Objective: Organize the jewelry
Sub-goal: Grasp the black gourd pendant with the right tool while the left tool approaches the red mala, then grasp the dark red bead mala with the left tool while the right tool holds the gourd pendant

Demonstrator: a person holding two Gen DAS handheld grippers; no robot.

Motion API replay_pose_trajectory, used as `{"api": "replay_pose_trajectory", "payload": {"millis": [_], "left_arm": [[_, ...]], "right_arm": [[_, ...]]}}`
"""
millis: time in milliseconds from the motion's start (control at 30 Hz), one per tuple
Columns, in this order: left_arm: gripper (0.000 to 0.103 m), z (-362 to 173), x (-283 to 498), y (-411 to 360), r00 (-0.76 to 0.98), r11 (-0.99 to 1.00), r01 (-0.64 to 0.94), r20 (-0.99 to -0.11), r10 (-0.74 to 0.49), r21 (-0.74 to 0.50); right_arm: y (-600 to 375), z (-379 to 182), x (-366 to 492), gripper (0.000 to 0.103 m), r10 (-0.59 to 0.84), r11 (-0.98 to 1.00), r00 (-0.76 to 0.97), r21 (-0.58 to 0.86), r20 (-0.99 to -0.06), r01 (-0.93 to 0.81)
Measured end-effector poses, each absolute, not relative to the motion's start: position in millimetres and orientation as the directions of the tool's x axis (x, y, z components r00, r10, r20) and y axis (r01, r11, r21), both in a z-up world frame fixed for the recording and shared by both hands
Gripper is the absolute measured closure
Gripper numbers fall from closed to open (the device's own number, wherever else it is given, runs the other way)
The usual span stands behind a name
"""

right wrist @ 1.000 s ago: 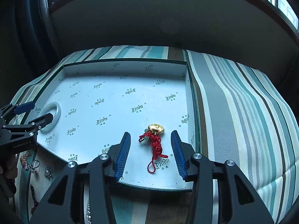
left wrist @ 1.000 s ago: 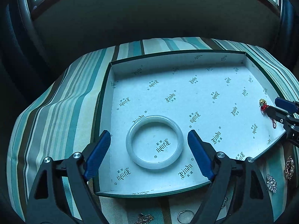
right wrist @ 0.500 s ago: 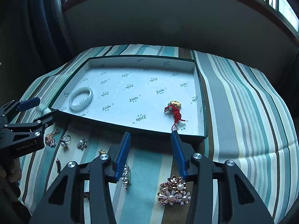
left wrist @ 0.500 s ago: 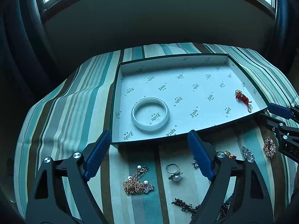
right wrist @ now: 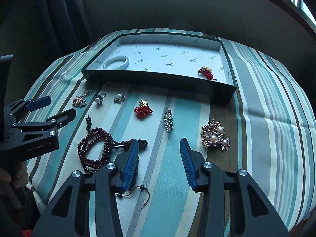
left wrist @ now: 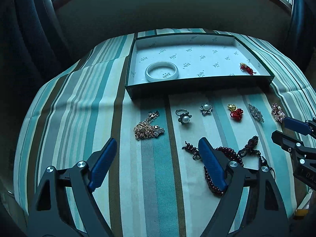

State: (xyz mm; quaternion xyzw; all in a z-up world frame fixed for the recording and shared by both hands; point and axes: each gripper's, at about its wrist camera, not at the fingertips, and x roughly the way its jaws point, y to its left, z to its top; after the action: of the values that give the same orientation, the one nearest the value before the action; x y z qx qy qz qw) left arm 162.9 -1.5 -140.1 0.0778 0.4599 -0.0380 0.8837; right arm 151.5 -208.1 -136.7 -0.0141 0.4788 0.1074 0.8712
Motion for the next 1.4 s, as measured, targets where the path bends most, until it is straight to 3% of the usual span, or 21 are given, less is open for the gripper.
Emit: {"api": "replay_pose_trajectory", "payload": {"millis": [233, 567, 733, 1400], "left_arm": [[0.019, -145, 145, 4, 0.56, 0.985, 0.132, -0.828, 0.019, 0.112], [0.019, -148, 139, 9, 0.553, 0.986, 0.123, -0.833, 0.027, 0.114], [0.019, -151, 139, 7, 0.546, 0.985, 0.133, -0.838, 0.02, 0.11], [0.019, -155, 138, -32, 0.517, 0.972, 0.227, -0.853, -0.073, 0.055]], "right_arm": [[-193, -148, 140, 0.071, 0.198, 0.967, 0.475, 0.093, -0.857, -0.236], [-187, -161, 137, 0.073, 0.2, 0.963, 0.432, 0.094, -0.879, -0.254], [-184, -164, 137, 0.085, 0.198, 0.959, 0.422, 0.086, -0.885, -0.27], [-224, -158, 140, 0.086, 0.14, 0.974, 0.455, 0.04, -0.88, -0.223]]}}
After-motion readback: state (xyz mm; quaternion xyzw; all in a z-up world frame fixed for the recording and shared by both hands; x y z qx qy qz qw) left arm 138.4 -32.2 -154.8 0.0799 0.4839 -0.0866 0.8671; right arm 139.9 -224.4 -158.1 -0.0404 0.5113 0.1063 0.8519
